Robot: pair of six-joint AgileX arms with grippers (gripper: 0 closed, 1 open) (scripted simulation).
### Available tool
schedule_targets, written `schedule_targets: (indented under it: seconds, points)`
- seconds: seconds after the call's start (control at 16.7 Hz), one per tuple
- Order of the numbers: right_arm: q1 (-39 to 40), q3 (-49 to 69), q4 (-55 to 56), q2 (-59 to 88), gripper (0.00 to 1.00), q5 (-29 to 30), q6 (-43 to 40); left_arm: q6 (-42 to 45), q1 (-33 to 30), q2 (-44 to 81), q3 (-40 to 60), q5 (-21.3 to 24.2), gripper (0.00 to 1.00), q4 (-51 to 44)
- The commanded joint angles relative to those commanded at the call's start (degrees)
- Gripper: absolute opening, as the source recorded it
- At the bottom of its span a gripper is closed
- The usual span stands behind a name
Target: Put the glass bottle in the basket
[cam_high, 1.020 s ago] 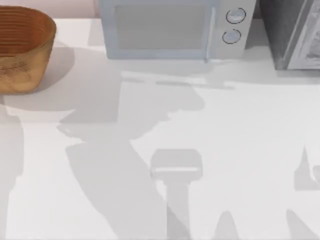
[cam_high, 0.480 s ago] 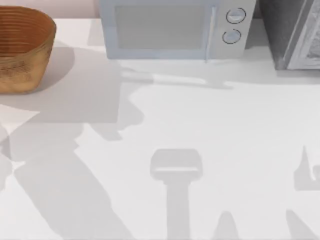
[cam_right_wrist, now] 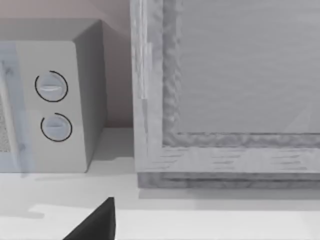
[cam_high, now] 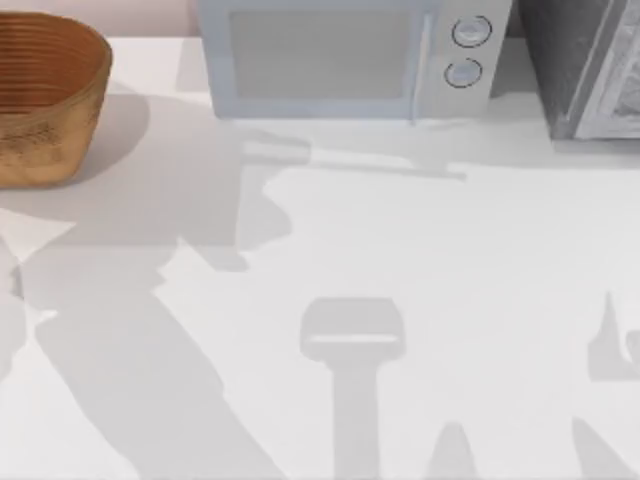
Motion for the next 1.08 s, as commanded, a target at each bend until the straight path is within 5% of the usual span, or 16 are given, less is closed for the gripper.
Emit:
schedule_targets:
  seconds: [0.66,1.08]
  points:
    - [0.00,0.00,0.00,0.00,1.00,0.00,0.00,-6.03,-4.33,3.48,-2.75,-4.91,0.00,12.03]
    - [0.00,0.00,0.00,0.00,1.00,0.00,0.00,-6.03,-4.33,3.48,-2.75,-4.91,0.53,12.03]
